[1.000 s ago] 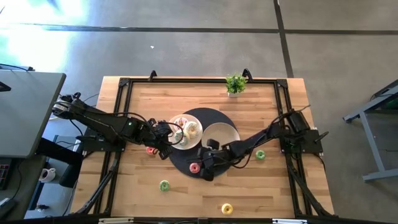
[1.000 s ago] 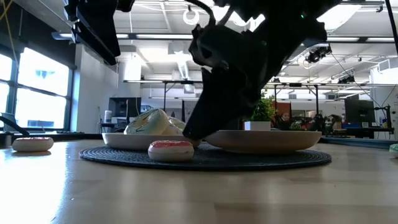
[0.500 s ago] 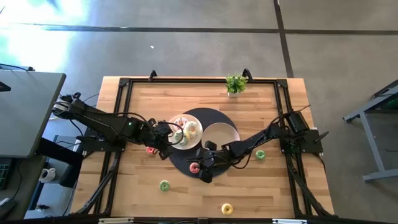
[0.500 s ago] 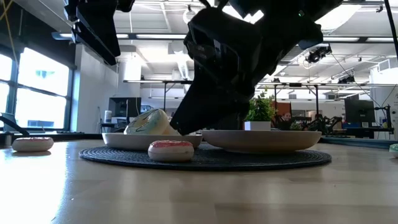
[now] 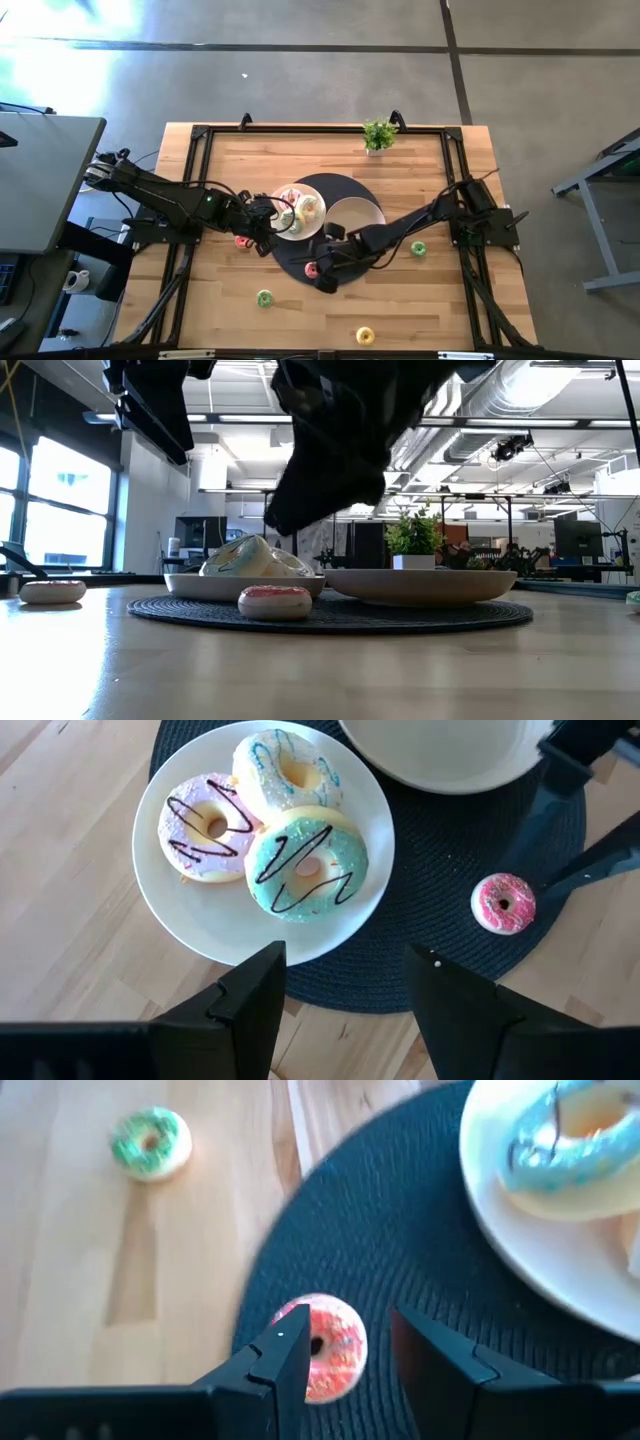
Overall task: Pick & Place donuts
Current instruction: Put the right small pink donut on the light brown plate
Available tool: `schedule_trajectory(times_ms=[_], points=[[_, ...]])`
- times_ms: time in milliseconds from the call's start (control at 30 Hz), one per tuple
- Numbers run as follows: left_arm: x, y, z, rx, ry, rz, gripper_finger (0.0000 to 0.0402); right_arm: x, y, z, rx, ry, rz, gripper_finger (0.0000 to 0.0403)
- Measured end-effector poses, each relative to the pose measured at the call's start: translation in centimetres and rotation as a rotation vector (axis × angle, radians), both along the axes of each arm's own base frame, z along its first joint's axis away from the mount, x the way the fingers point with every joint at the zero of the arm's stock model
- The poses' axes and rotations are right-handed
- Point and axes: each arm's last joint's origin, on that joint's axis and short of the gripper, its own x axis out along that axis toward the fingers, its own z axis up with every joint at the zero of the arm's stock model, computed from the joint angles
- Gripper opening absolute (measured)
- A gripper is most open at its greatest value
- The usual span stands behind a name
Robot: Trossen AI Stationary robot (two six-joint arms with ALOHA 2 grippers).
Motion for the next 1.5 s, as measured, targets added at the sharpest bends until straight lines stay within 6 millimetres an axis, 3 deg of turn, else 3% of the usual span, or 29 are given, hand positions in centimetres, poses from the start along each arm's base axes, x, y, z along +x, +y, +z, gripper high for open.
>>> schedule_trajectory(times_ms=[100, 367, 667, 1000, 1100, 1267, 1500], points=[[0.0, 0.0, 0.0, 0.000, 0.000, 0.000, 0.0202, 0.0, 0.1, 0.1, -0.007, -0.004, -0.011, 0.0138], [0.0, 0.0, 0.0, -0.001, -0.001, 0.000, 0.0202, 0.7, 0.5, -3.8, 0.002, 0.096, -0.001, 0.0138], [0.0, 0.0, 0.0, 0.001, 0.003, -0.001, 0.0202, 1.1, 0.2, -3.8, 0.001, 0.109, 0.003, 0.0131], [-0.1, 0.0, 0.0, 0.002, 0.007, -0.001, 0.0202, 1.2, -0.4, -3.8, 0.022, 0.122, 0.030, 0.0010], [-0.1, 0.0, 0.0, 0.002, 0.007, -0.001, 0.0202, 1.3, -0.4, -3.0, 0.031, 0.120, 0.051, 0.0022], [-0.1, 0.0, 0.0, 0.002, 0.008, -0.001, 0.0202, 0.8, -0.8, 1.3, -0.036, 0.117, 0.028, 0.0020], [-0.1, 0.0, 0.0, -0.008, 0.011, -0.007, 0.0202, -3.1, -3.4, 4.7, -0.290, 0.349, -0.126, 0.0015]])
